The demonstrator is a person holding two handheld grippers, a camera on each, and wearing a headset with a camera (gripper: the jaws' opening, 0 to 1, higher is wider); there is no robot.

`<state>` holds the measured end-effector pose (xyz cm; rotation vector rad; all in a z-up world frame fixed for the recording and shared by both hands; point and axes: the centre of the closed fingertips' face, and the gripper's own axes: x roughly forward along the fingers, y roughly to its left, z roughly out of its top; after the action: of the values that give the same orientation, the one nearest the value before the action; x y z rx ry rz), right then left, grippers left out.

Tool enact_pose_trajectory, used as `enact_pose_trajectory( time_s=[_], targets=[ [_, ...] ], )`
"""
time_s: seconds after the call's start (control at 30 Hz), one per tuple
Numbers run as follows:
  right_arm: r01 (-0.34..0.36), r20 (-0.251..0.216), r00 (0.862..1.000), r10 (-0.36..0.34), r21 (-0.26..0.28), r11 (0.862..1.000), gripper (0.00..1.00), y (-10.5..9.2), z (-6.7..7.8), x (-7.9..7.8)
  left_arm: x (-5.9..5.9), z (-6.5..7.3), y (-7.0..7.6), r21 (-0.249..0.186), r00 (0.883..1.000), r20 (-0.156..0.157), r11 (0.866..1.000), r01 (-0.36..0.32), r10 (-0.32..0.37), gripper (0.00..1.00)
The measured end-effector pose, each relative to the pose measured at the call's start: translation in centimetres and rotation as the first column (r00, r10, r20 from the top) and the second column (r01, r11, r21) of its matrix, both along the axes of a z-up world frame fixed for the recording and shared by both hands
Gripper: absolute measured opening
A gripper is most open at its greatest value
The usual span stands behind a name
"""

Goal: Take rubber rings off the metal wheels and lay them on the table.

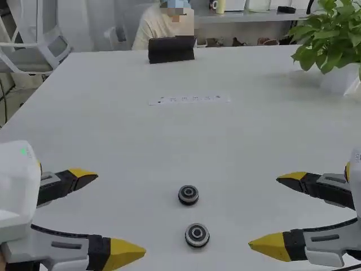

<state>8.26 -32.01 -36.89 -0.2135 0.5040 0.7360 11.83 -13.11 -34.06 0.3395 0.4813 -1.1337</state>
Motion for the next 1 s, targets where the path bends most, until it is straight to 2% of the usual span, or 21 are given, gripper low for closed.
enact_pose_trajectory(
  time_s=[1.0],
  targets=[
    [-0.015, -0.001, 1.000, 0.015, 0.002, 1.000, 0.82, 0.17, -0.03, -0.01, -0.07, 0.04, -0.03, -0.004, 1.000, -0.002, 1.000, 0.004, -0.004, 0.87]
  ],
)
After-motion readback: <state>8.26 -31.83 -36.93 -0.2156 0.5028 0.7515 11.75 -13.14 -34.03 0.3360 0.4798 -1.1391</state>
